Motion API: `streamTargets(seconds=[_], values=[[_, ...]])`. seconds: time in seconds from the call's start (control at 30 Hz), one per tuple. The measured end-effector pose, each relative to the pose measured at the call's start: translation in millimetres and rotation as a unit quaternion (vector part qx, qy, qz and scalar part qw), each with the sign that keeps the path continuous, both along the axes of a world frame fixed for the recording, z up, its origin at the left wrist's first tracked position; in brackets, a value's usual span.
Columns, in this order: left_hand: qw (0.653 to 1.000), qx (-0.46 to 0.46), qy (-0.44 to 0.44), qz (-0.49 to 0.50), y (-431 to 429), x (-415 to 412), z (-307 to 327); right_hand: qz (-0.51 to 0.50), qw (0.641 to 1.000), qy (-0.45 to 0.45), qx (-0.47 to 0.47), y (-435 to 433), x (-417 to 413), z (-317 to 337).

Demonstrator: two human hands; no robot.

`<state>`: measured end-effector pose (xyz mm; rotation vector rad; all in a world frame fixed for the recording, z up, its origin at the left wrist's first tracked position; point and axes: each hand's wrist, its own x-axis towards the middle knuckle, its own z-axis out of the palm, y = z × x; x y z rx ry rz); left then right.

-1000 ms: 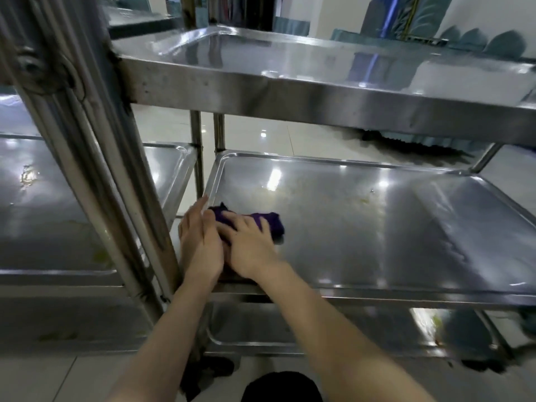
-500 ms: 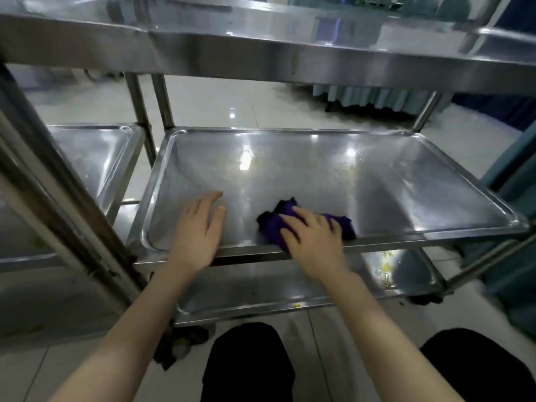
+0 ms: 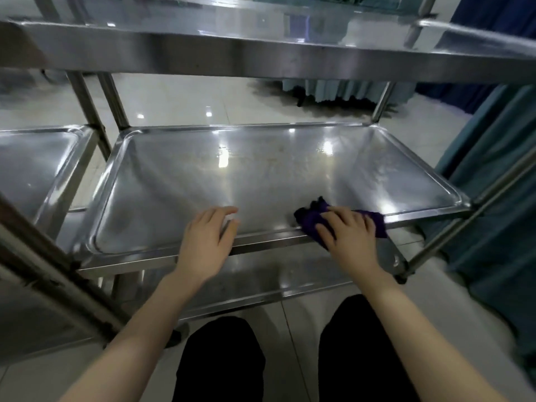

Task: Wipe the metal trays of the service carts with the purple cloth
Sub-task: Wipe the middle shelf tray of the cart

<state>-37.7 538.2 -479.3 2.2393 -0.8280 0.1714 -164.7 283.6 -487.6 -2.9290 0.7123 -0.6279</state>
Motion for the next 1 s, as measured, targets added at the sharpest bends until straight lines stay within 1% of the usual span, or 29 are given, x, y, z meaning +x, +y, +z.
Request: streamTargets(seconds=[0.1,0.17,0.2,0.23,0.3,0.37,0.43,0.5,0.57,0.63,0.7,0.77,0.83,0.9,0.93,1.0], values=[[1.000,-0.002,-0.002,-0.019,-29,-5,-3,0.112,0.993,-0.020,-0.009,49,23,-7],[1.000,-0.003,0.000,-0.029,-47,-7,0,0.165,0.986,-0.023,0.001,42,24,-10],[0.999,0.001,-0.002,-0.039,-56,-8,1,0.168,0.986,-0.019,0.007,25,19,-9],[0.999,0.008,-0.002,-0.049,-65,-9,1,0.154,0.988,-0.016,0.003,3,11,-9],[0.997,0.030,-0.006,-0.067,-82,-13,1,0.068,0.998,-0.019,-0.007,-56,-10,-8],[0.995,0.049,-0.018,-0.079,-99,-19,1,-0.035,0.999,0.004,0.022,-119,-34,1],[0.992,0.077,-0.042,-0.091,-118,-25,0,-0.093,0.994,0.024,0.044,-148,-46,7],[0.986,0.101,-0.080,-0.107,-139,-30,0,-0.097,0.995,0.021,0.029,-133,-41,4],[0.981,0.118,-0.101,-0.119,-163,-31,0,-0.031,0.999,0.001,0.011,-98,-30,-2],[0.979,0.125,-0.097,-0.125,-185,-29,1,0.042,0.999,-0.006,0.012,-78,-25,-7],[0.981,0.132,-0.084,-0.116,-204,-26,3,0.071,0.997,-0.004,0.023,-99,-28,-3],[0.976,0.167,-0.084,-0.107,-217,-23,1,0.023,0.999,0.001,0.026,-150,-41,0],[0.969,0.211,-0.089,-0.089,-223,-22,-2,-0.062,0.997,0.017,0.031,-212,-60,5],[0.965,0.222,-0.109,-0.082,-224,-24,-5,-0.112,0.992,0.035,0.036,-257,-78,14],[0.964,0.224,-0.119,-0.085,-224,-25,-5,-0.123,0.991,0.039,0.031,-265,-80,15],[0.960,0.239,-0.119,-0.090,-224,-24,-6,-0.140,0.989,0.038,0.029,-250,-72,11]])
